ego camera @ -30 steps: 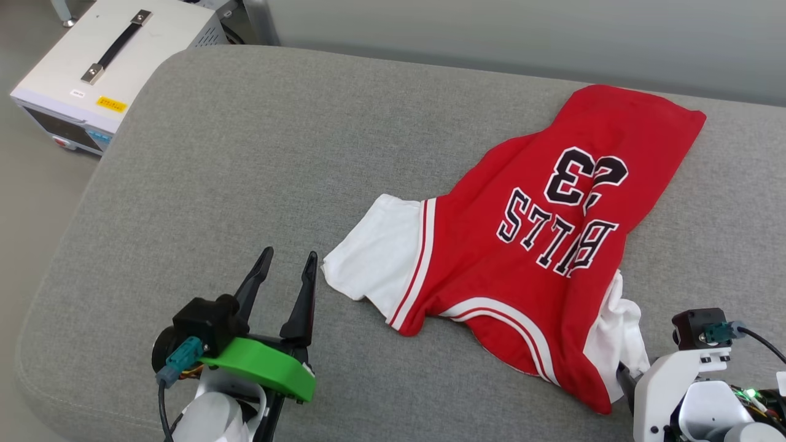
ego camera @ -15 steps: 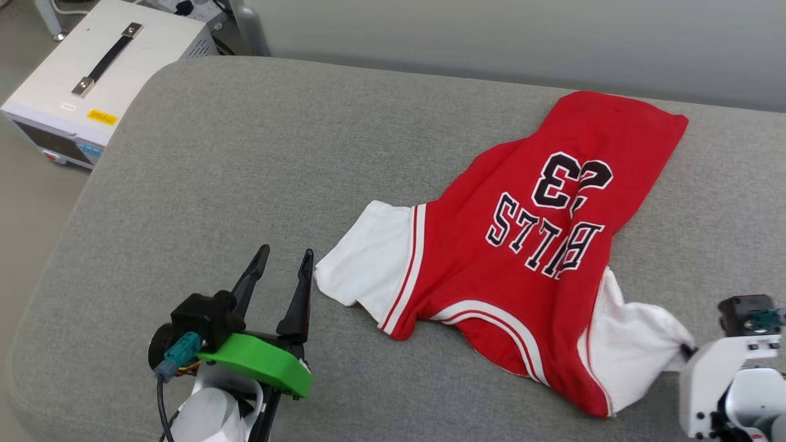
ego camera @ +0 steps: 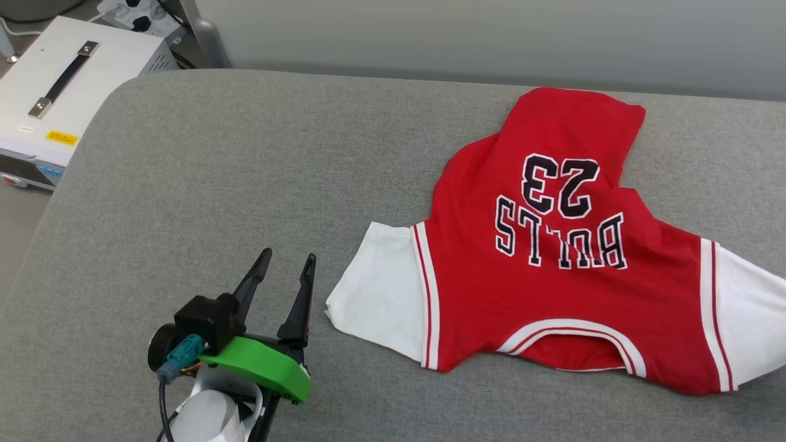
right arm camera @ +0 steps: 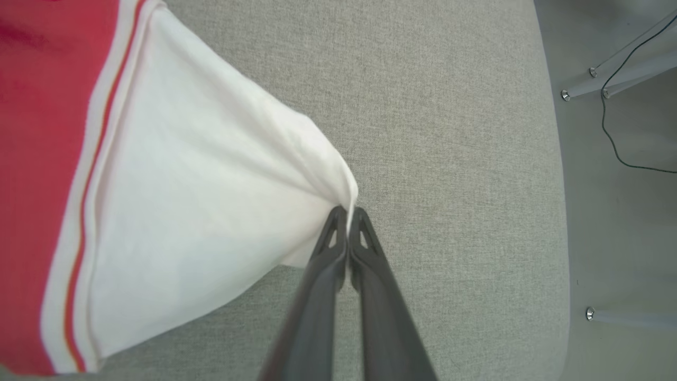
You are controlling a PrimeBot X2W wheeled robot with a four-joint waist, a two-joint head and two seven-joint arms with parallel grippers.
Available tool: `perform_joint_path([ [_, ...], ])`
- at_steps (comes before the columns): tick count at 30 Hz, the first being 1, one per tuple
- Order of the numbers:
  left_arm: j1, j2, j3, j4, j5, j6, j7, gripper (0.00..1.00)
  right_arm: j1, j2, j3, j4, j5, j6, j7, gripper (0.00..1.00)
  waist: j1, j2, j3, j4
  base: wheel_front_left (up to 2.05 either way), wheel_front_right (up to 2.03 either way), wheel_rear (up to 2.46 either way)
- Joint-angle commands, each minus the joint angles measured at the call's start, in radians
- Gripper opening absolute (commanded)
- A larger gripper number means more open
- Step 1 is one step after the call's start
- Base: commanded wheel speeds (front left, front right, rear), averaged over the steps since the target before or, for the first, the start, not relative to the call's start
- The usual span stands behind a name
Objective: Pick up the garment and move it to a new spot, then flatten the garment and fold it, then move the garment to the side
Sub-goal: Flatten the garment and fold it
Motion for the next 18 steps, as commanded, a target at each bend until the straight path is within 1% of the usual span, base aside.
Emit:
perform_joint_path([
  [1, -0.013, 0.007, -0.006, -0.001, -0.001, -0.003, -0.006, 1.00, -0.027, -0.007, -0.003, 0.024, 0.007, -0.001, -0.013, 0.00, 0.0000, -0.0001, 0.015, -0.003, 0.00, 0.00, 0.00],
  [2, -0.016, 0.008, -0.009, 0.000, -0.003, -0.003, -0.006, 1.00, -0.039, -0.014, -0.003, 0.047, 0.005, -0.001, -0.028, 0.09, 0.0000, -0.0001, 0.019, -0.002, 0.00, 0.00, 0.00],
  [3, -0.019, 0.009, -0.011, 0.001, -0.003, -0.003, -0.006, 1.00, -0.048, -0.018, -0.002, 0.061, -0.002, -0.001, -0.044, 1.00, 0.0000, -0.0001, 0.021, -0.002, 0.00, 0.00, 0.00],
  [7, -0.022, 0.012, -0.015, 0.006, -0.007, -0.003, -0.006, 1.00, -0.079, -0.002, -0.002, 0.114, -0.012, -0.001, -0.123, 1.00, 0.0000, -0.0001, 0.019, -0.004, 0.00, 0.00, 0.00],
  [8, -0.016, 0.011, -0.015, 0.013, -0.009, -0.003, -0.006, 1.00, -0.089, 0.012, 0.000, 0.115, -0.023, -0.001, -0.209, 1.00, 0.0000, -0.0001, 0.003, -0.010, 0.00, 0.00, 0.00],
  [9, -0.014, 0.010, -0.015, 0.014, -0.010, -0.003, -0.006, 1.00, -0.091, 0.021, -0.006, 0.108, -0.031, -0.001, -0.244, 1.00, 0.0000, -0.0001, -0.005, -0.012, 0.00, 0.00, 0.00],
  [14, 0.001, 0.006, -0.003, 0.010, -0.014, -0.003, -0.006, 1.00, -0.084, 0.081, -0.014, 0.039, -0.047, -0.001, -0.356, 1.00, 0.0000, -0.0001, -0.041, -0.030, 0.00, 0.00, 0.00],
  [18, 0.022, 0.002, 0.001, 0.005, -0.020, -0.003, -0.006, 1.00, -0.051, 0.132, -0.023, -0.049, -0.047, -0.001, -0.432, 1.00, 0.0000, -0.0001, -0.067, -0.043, 0.00, 0.00, 0.00],
])
